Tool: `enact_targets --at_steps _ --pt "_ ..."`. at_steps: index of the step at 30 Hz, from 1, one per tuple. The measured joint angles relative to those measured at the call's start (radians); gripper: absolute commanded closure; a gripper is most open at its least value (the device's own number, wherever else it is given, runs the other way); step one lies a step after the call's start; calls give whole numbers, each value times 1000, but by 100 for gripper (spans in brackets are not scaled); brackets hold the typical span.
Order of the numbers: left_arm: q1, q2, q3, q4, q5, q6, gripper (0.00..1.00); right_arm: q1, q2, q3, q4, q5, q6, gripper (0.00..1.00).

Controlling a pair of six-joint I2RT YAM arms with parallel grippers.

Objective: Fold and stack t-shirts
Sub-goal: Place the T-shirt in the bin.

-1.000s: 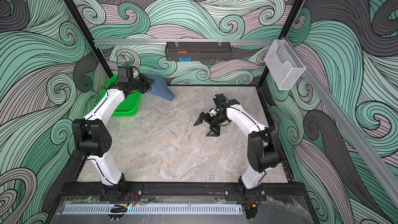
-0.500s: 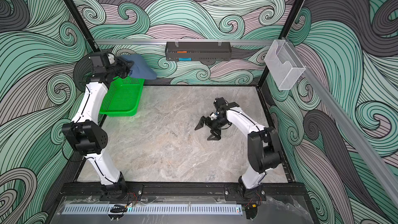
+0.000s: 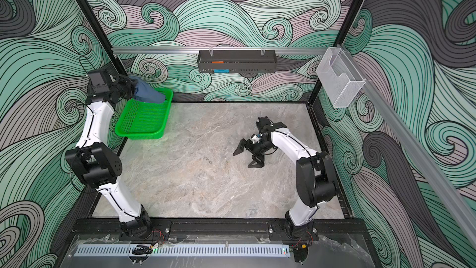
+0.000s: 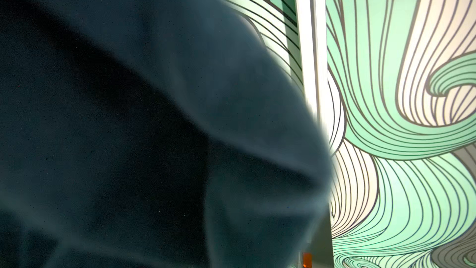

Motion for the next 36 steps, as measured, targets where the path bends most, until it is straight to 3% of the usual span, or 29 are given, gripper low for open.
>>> enact_targets --at_steps 6,14,18,25,36 --pt "-24 41 -11 45 82 -60 100 -23 0 6 -5 5 -5 1" --pt "-156 36 -90 93 118 -63 100 -111 -1 100 -17 11 -15 1" --pt "-149 39 -95 100 118 -75 100 -126 -2 104 -22 11 -26 1" --pt "-133 127 60 144 169 -124 100 -127 -13 67 -37 11 -29 1" --pt "-156 128 5 215 142 -184 100 -140 -26 60 -39 11 -42 1"
